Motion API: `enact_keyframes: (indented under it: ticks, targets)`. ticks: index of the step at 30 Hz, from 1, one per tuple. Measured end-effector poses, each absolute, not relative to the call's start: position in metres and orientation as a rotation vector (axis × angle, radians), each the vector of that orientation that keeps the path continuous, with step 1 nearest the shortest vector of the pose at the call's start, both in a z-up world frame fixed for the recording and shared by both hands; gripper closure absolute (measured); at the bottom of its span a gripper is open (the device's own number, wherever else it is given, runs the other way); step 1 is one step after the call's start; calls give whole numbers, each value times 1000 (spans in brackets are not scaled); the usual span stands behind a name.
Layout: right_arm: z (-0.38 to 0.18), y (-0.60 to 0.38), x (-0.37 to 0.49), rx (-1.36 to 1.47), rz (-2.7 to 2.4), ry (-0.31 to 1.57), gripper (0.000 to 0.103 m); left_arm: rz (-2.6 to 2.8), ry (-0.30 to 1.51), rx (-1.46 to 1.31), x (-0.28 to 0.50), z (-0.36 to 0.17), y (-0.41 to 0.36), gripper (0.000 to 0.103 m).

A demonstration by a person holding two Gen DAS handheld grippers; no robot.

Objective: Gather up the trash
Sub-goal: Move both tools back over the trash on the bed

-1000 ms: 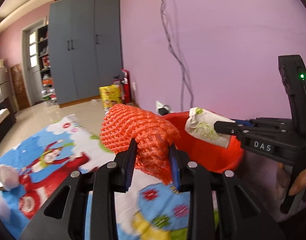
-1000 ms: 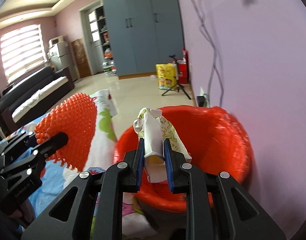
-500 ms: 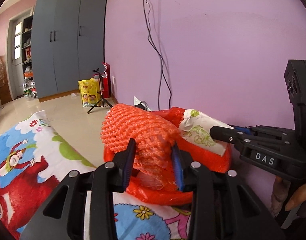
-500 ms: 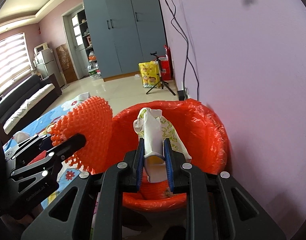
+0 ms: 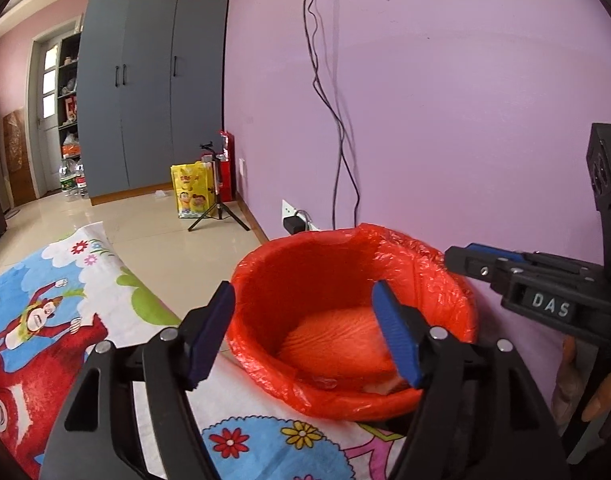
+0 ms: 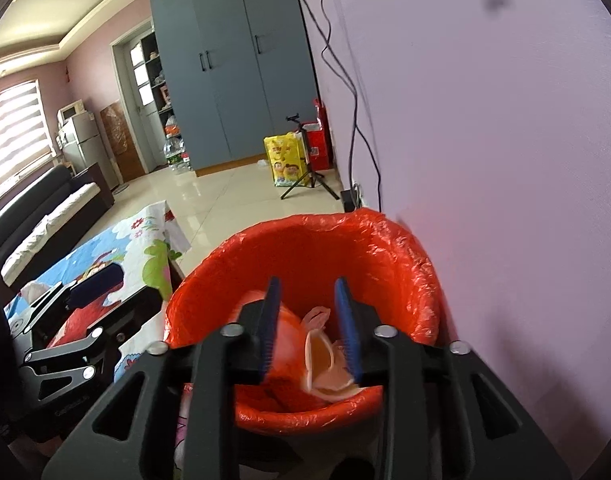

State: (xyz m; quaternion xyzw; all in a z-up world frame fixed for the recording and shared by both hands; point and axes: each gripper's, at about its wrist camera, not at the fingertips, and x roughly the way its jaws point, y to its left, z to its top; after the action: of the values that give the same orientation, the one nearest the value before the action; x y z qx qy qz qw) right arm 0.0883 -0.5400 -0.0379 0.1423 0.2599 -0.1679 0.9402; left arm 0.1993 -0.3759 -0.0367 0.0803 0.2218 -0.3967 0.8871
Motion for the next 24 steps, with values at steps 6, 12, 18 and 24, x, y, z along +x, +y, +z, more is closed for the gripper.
enact_keyframes:
  ticks: [6,12,18,24]
  targets:
    - [-34,-535,90,286,-334,523,68,-758,455,178,198,-30,-357,19]
    - [-33,-508,102,248,-282,538,68,-676,469,209,195,-22,-327,7]
    - [-33,-470,120,206,-225,553,49,-560,445,265,191,-12,-277,5]
    - [-31,-408,141,153,-120,566,49,-425,384,274,185,1,-203,5]
